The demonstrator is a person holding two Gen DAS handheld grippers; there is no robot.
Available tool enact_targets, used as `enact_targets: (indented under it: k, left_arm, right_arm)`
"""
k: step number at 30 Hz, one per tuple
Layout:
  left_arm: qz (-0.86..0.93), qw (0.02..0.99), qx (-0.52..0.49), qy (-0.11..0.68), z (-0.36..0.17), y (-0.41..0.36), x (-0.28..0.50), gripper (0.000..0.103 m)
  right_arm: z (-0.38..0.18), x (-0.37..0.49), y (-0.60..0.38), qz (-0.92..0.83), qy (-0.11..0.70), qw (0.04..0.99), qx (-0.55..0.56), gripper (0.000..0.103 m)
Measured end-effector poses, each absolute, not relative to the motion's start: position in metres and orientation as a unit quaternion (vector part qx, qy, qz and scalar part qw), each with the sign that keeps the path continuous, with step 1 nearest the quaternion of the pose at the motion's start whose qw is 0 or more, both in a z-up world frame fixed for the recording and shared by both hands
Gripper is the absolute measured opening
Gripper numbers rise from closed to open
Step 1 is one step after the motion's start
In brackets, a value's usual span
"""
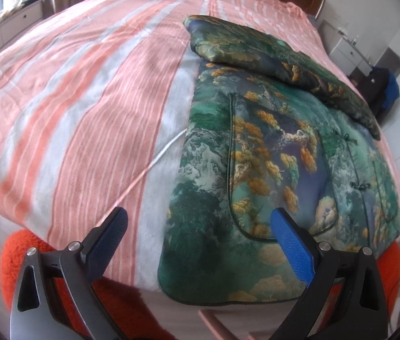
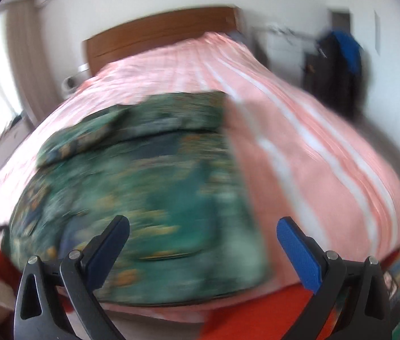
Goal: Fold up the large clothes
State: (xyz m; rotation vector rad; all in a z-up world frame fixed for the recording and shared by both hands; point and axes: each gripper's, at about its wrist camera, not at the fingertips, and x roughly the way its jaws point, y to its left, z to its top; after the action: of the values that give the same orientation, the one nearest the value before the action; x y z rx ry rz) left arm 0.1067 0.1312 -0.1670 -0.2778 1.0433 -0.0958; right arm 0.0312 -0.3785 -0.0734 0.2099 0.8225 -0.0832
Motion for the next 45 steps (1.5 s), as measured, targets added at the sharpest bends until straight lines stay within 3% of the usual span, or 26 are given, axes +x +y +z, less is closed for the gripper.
enact_targets:
  k: [4, 6, 8, 10, 11, 12, 13, 14, 16, 19, 22, 27, 31, 35, 38, 39, 40, 41, 42, 43, 44, 45]
  left_arm:
    - [-0.074, 0.836, -0.143, 0.524, -0.182, 0.124, 0.110, 0.100]
    - [-0.093, 0.826, -0.133, 0.540, -0.188, 0.114, 0.109, 0.099]
    - [-0.104, 0.818, -0.114, 0.554, -0.193, 0.104, 0.105, 0.091]
    - [-0.088, 0.820, -0.088, 0.558, -0.193, 0.100, 0.102, 0.069]
    - [-0.080, 0.819, -0.083, 0.563, -0.192, 0.101, 0.101, 0.061]
    - [-0.077, 0.816, -0.088, 0.566, -0.192, 0.103, 0.099, 0.039]
    - [-0.076, 0.813, -0.098, 0.568, -0.191, 0.107, 0.098, 0.021]
    - [-0.080, 0.811, -0.106, 0.569, -0.190, 0.110, 0.097, 0.017]
    - [-0.093, 0.810, -0.116, 0.568, -0.187, 0.115, 0.091, 0.011]
    - [-0.109, 0.806, -0.106, 0.572, -0.178, 0.115, 0.075, 0.009]
    - [-0.120, 0.793, -0.104, 0.588, -0.177, 0.120, 0.052, 0.009]
    - [-0.140, 0.774, -0.187, 0.588, -0.162, 0.144, 0.046, 0.008]
    - [-0.185, 0.804, -0.217, 0.522, -0.093, 0.150, 0.099, 0.008]
    - [-0.176, 0.854, -0.196, 0.448, -0.027, 0.147, 0.181, 0.009]
    - [-0.139, 0.890, -0.169, 0.400, -0.002, 0.131, 0.264, 0.024]
    - [-0.138, 0.889, -0.151, 0.410, -0.005, 0.124, 0.288, 0.057]
    - [-0.133, 0.882, -0.139, 0.431, -0.011, 0.118, 0.312, 0.078]
    - [-0.107, 0.874, -0.132, 0.454, -0.020, 0.116, 0.334, 0.080]
    - [-0.085, 0.871, -0.130, 0.465, -0.026, 0.119, 0.344, 0.079]
    - [-0.077, 0.870, -0.133, 0.470, -0.031, 0.123, 0.348, 0.080]
    - [-0.081, 0.869, -0.140, 0.467, -0.035, 0.128, 0.348, 0.082]
    - [-0.086, 0.870, -0.147, 0.463, -0.039, 0.135, 0.346, 0.090]
  right_arm:
    - [-0.114, 0.057, -0.433, -0.005, 0.505, 0.850, 0.147, 0.102]
    - [-0.129, 0.062, -0.437, 0.030, 0.526, 0.833, 0.169, 0.092]
    - [-0.141, 0.070, -0.431, 0.071, 0.544, 0.815, 0.185, 0.084]
    - [-0.152, 0.077, -0.421, 0.093, 0.566, 0.800, 0.177, 0.076]
    - [-0.155, 0.080, -0.415, 0.095, 0.572, 0.797, 0.168, 0.060]
    - [-0.155, 0.081, -0.410, 0.101, 0.577, 0.794, 0.162, 0.051]
    - [-0.154, 0.082, -0.407, 0.102, 0.580, 0.792, 0.159, 0.034]
    - [-0.150, 0.081, -0.405, 0.101, 0.580, 0.793, 0.156, 0.016]
    - [-0.139, 0.074, -0.399, 0.104, 0.573, 0.797, 0.157, 0.014]
    - [-0.125, 0.063, -0.394, 0.107, 0.568, 0.802, 0.155, 0.012]
    - [-0.114, 0.042, -0.396, 0.120, 0.574, 0.791, 0.176, 0.012]
    - [-0.107, 0.014, -0.408, 0.134, 0.576, 0.771, 0.236, 0.012]
    - [-0.069, 0.052, -0.420, 0.165, 0.513, 0.791, 0.291, 0.011]
    - [-0.015, 0.130, -0.420, 0.188, 0.447, 0.829, 0.278, 0.011]
    - [0.006, 0.208, -0.425, 0.161, 0.407, 0.855, 0.278, 0.012]
    - [0.005, 0.241, -0.427, 0.149, 0.393, 0.861, 0.287, 0.014]
    - [0.000, 0.264, -0.429, 0.141, 0.387, 0.864, 0.290, 0.026]
    - [-0.008, 0.288, -0.431, 0.121, 0.390, 0.865, 0.292, 0.050]
    - [-0.018, 0.301, -0.434, 0.102, 0.394, 0.861, 0.306, 0.063]
    - [-0.024, 0.308, -0.434, 0.084, 0.397, 0.859, 0.312, 0.089]
    - [-0.029, 0.311, -0.435, 0.064, 0.399, 0.860, 0.313, 0.093]
    - [-0.033, 0.310, -0.438, 0.055, 0.396, 0.863, 0.308, 0.093]
